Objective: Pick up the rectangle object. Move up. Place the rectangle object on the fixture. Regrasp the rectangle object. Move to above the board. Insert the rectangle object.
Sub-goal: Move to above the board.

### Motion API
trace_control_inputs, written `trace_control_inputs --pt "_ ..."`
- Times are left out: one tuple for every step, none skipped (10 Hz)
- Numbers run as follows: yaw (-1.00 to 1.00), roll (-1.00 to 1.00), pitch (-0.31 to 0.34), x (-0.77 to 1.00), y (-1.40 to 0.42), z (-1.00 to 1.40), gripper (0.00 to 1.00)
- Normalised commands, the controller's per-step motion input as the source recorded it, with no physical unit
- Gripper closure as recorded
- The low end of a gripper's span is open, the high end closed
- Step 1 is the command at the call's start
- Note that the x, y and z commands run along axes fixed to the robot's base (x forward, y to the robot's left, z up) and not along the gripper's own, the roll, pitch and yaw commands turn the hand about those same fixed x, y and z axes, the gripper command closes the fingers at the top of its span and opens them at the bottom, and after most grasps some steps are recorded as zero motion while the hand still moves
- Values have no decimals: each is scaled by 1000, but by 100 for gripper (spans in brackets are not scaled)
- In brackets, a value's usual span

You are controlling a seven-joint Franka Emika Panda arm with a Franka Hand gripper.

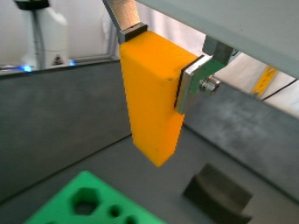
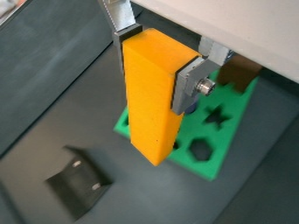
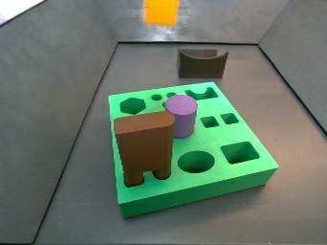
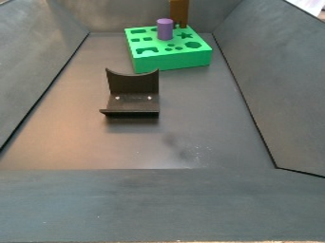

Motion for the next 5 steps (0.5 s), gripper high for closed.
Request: trace_control_inputs --pt "-37 -1000 -32 -218 -266 109 100" --pt "-34 -1000 -28 -94 -60 25 100" --pt "-32 -913 -29 -76 -39 28 100" --pt "-15 -515 -37 -69 -9 13 100" --pt "-14 -381 -43 -56 2 1 100"
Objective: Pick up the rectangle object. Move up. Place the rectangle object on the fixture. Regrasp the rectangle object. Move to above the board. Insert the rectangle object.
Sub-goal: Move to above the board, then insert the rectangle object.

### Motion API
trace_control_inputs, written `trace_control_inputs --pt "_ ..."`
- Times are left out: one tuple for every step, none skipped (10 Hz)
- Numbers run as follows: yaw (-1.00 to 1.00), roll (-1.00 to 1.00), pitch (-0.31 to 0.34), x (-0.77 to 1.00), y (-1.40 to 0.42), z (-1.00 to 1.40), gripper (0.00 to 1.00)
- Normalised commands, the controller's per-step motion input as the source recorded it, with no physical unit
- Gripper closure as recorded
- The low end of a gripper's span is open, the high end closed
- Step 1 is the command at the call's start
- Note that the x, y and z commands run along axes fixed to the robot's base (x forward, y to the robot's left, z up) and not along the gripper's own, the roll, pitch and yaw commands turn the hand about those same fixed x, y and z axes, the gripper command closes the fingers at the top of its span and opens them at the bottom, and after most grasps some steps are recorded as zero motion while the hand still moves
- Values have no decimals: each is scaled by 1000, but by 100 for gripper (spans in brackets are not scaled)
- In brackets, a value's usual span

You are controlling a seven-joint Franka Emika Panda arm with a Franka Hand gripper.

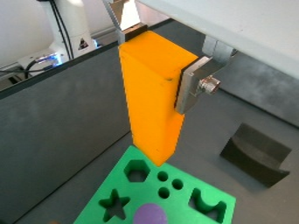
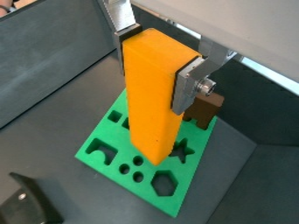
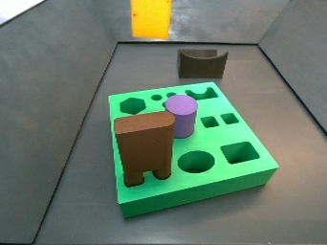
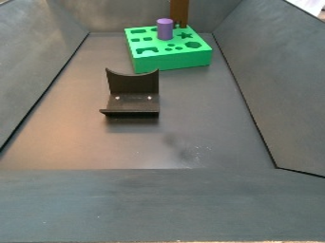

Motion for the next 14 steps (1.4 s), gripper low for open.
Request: trace_control_inputs --pt "-10 -212 -33 -40 4 10 100" --pt "0 -11 0 -63 6 0 100" --pt "71 -23 0 -111 -97 0 100" --pt "497 -47 20 251 -503 -180 100" --pt "389 -34 36 514 -511 -194 100" --pt "391 -10 53 614 -469 -209 100" --pt "334 0 36 677 -489 -157 100" --pt "269 0 20 811 -451 -97 100" --pt "237 0 27 877 -411 -103 100" --pt "229 0 31 900 -394 -117 100" --pt "200 -3 27 911 -414 -120 100" --pt "177 -26 26 969 -351 -189 100" --pt "123 -43 14 1000 -274 -303 100" --pt "83 -14 14 1000 -160 -429 100"
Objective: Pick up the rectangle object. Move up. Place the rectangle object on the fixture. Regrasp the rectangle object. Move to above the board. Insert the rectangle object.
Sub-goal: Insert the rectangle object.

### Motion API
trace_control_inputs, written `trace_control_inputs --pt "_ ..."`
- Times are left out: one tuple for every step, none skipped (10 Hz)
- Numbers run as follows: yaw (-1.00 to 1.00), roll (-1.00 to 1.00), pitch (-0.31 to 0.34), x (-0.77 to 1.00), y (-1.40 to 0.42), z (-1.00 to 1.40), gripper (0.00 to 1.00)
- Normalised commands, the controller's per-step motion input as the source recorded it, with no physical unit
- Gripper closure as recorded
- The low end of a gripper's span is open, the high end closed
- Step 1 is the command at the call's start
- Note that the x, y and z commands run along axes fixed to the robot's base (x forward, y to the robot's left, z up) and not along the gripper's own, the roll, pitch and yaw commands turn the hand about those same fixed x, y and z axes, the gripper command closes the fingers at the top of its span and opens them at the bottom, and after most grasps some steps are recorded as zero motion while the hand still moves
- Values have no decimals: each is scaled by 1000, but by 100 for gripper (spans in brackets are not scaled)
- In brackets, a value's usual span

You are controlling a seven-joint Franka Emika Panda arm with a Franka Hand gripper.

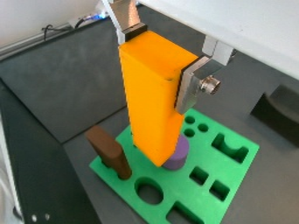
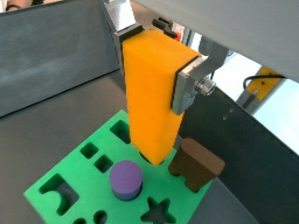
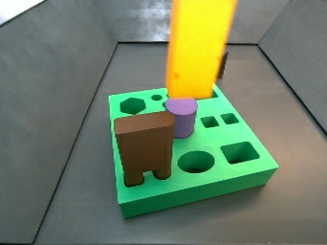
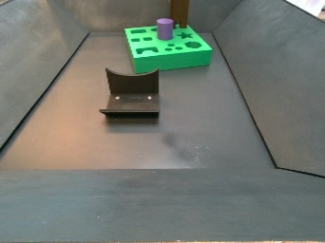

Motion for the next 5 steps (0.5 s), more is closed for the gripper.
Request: trace_control_inputs --pt "77 -7 9 1000 -46 -431 100" --pt "86 0 19 1000 0 -426 100" --pt "86 0 16 1000 0 -403 100" --pt "37 0 11 1000 -46 -411 100" --pt "31 0 0 -11 0 0 100"
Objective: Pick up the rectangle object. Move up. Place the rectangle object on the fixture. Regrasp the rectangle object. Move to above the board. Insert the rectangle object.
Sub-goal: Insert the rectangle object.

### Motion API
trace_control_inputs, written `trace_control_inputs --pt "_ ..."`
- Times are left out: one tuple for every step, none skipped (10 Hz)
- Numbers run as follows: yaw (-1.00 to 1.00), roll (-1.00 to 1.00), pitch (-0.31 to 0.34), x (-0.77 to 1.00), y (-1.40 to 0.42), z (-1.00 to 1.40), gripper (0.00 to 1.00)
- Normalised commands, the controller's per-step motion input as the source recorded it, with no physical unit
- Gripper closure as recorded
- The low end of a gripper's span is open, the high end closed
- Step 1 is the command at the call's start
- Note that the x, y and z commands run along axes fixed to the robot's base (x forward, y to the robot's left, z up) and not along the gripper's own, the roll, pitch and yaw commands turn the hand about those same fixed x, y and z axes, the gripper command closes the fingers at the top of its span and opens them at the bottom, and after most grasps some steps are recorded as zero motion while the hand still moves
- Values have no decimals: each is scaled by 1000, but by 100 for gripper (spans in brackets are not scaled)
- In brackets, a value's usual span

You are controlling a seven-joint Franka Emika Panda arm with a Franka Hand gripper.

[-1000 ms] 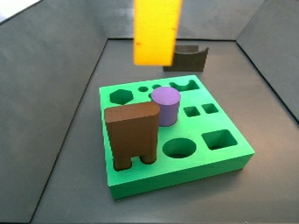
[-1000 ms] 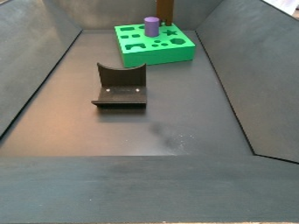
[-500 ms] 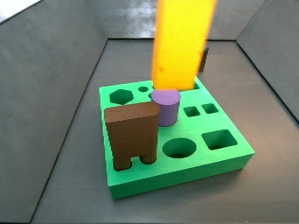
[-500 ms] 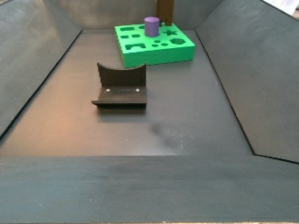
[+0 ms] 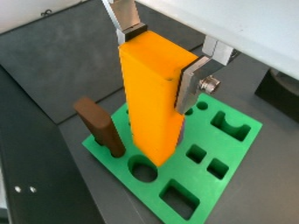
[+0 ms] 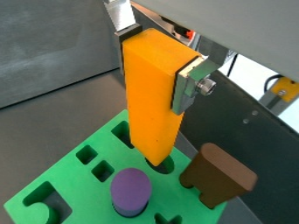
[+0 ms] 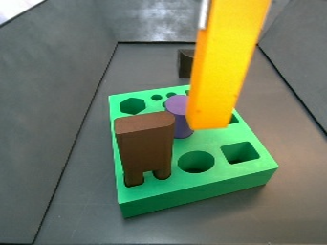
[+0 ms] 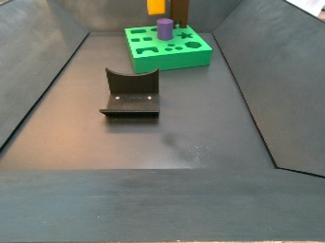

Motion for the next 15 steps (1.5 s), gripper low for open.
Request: trace_control_inputs --pt "0 -11 0 0 -11 -3 100" --pt "0 0 0 649 0 -311 100" --pt "23 0 -1 1000 -60 -311 100" --pt "0 0 -3 1000 -114 -311 100" --pt "0 0 -4 1000 -149 -277 100" --pt "0 0 0 1000 -163 -254 100" --pt "0 0 0 1000 -134 -249 100" --pt "0 0 0 1000 0 -283 100" --pt "0 0 -26 1000 71 -397 100" --pt "0 37 -47 1000 163 -454 100" --pt "0 43 0 1000 251 -449 100" --pt "9 77 0 960 189 -429 100" --pt "17 0 24 297 229 -106 100" --pt "0 0 0 0 0 -17 100" --pt "54 263 -127 -194 -234 -291 100"
